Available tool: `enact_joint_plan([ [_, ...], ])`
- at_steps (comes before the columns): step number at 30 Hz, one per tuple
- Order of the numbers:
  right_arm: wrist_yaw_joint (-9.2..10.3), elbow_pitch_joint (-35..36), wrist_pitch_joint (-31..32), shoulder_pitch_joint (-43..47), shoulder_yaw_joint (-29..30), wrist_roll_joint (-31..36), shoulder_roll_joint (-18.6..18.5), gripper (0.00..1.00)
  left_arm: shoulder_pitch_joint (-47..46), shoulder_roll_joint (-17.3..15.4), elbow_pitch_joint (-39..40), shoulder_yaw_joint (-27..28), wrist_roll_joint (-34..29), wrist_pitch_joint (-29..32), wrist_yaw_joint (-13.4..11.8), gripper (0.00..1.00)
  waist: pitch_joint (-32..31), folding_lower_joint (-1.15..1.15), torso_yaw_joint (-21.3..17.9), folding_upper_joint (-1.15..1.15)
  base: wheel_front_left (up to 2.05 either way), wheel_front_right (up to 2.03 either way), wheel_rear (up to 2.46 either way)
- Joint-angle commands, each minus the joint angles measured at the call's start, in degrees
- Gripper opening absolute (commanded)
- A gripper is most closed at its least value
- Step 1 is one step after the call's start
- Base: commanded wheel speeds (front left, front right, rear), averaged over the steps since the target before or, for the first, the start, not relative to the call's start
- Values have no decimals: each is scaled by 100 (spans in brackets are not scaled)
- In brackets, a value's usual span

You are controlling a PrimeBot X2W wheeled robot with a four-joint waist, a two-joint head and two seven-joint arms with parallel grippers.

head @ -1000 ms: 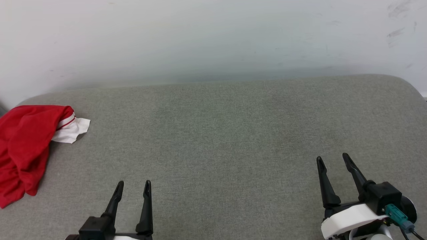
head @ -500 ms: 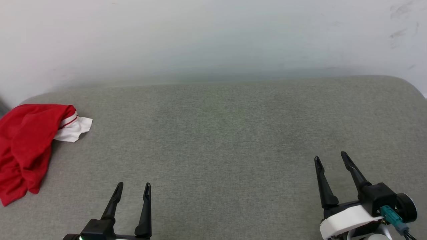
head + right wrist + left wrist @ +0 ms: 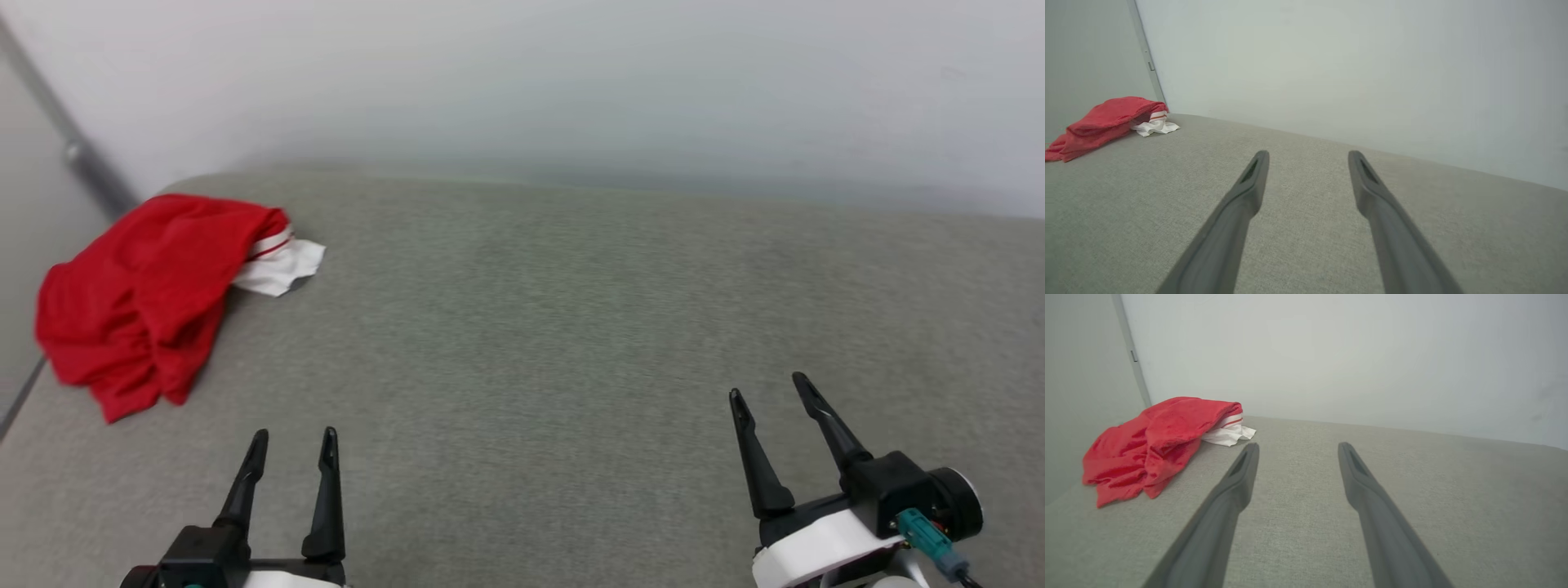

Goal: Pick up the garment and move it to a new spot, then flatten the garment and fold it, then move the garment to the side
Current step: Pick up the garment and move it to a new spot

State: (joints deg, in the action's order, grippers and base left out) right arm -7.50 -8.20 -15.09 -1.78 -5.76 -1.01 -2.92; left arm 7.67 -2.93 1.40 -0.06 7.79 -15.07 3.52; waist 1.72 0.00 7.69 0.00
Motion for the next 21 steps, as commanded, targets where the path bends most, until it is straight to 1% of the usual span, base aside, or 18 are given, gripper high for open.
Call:
enact_joint_plan([
  [1, 2, 11, -12, 9, -56, 8, 7, 100, -51, 4, 26, 39, -5, -16, 3, 100, 21, 0, 318, 0, 0, 0, 0],
  [10, 2, -60, -12, 51, -355, -29, 6, 100, 104, 6, 95, 150, -99, -16, 89, 100, -79, 0, 1055, 0, 0, 0, 0],
  [17, 2, -62, -12, 76, -520, -46, 6, 100, 168, 5, 102, 175, -153, -16, 154, 100, -148, 0, 1484, 0, 0, 0, 0],
  [21, 3, -85, -12, 73, -616, 10, 4, 100, 198, 6, 110, 170, -172, -16, 178, 100, -161, 0, 1662, 0, 0, 0, 0],
])
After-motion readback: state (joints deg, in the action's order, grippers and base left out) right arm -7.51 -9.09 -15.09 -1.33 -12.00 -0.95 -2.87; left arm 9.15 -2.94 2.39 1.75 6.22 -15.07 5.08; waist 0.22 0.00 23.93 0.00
